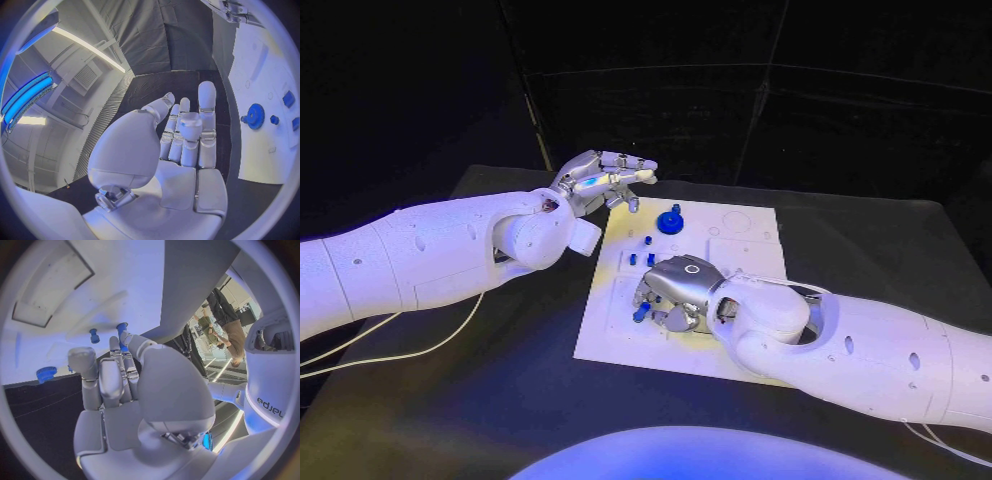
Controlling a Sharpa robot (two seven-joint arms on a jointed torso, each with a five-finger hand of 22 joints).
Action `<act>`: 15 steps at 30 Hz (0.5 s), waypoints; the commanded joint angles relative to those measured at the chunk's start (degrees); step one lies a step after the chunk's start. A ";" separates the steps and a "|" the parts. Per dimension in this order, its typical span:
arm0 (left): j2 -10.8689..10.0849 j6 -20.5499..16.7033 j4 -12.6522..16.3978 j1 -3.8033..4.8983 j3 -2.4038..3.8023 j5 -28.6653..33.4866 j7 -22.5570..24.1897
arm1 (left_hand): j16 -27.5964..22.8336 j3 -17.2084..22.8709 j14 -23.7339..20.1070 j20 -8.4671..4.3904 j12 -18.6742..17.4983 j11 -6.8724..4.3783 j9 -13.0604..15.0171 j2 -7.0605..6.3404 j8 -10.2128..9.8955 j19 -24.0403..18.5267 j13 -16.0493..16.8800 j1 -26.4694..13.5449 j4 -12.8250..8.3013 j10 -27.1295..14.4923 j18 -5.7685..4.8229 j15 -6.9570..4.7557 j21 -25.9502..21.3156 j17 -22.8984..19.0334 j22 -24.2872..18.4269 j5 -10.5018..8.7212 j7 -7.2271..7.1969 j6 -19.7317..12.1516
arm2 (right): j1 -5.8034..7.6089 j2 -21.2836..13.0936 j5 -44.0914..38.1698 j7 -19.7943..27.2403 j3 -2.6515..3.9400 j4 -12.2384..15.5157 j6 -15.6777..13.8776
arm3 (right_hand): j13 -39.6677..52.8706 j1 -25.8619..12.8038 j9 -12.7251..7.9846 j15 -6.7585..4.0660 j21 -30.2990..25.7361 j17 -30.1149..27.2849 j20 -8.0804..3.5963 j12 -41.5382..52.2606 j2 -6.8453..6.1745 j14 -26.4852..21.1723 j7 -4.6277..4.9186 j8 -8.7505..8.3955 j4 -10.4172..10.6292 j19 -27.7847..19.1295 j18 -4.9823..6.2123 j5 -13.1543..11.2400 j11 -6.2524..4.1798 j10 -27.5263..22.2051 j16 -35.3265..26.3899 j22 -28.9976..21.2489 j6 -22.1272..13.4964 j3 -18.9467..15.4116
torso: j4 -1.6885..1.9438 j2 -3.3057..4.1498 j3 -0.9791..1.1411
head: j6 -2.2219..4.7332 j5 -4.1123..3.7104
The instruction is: Assemble the parts on the task board
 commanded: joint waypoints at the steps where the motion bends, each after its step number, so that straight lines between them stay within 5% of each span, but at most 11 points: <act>1: -0.04 0.59 0.13 0.08 0.05 -0.12 0.20 | 0.28 -0.08 -0.20 0.34 0.37 -0.09 -0.01 -0.11 0.32 -0.01 0.08 0.08 -0.26 -0.34 0.81 0.07 -0.19 0.04 -0.03 0.36 -0.03 -0.39 | 0.09 0.44 -0.66 -0.76 0.03 -0.25 1.42 | -0.17 -1.32 -0.12 0.39 -0.54 -0.09 0.11 -0.72 -0.26 1.08 0.46 -0.67 0.33 -0.59 0.09 0.01 0.48 -0.48 -0.11 -0.72 -0.68 -0.82 | 0.08 0.00 -0.11 | -0.09 0.00; 15: -0.08 0.40 0.19 0.09 0.05 -0.12 0.32 | 0.38 -0.05 -0.19 0.36 0.55 -0.09 0.00 -0.08 0.43 0.00 0.09 -0.04 -0.21 -0.43 0.80 0.09 -0.20 0.10 -0.01 0.45 -0.04 -0.45 | 0.10 1.64 0.16 -0.81 0.03 -0.97 2.94 | -0.33 -3.23 -0.16 0.88 -1.40 0.60 0.49 -1.99 -1.11 1.16 0.96 -0.93 1.03 -1.32 0.29 -0.03 1.09 -2.28 0.34 -2.02 -1.95 -1.90 | -0.01 -0.02 -0.08 | -0.22 0.13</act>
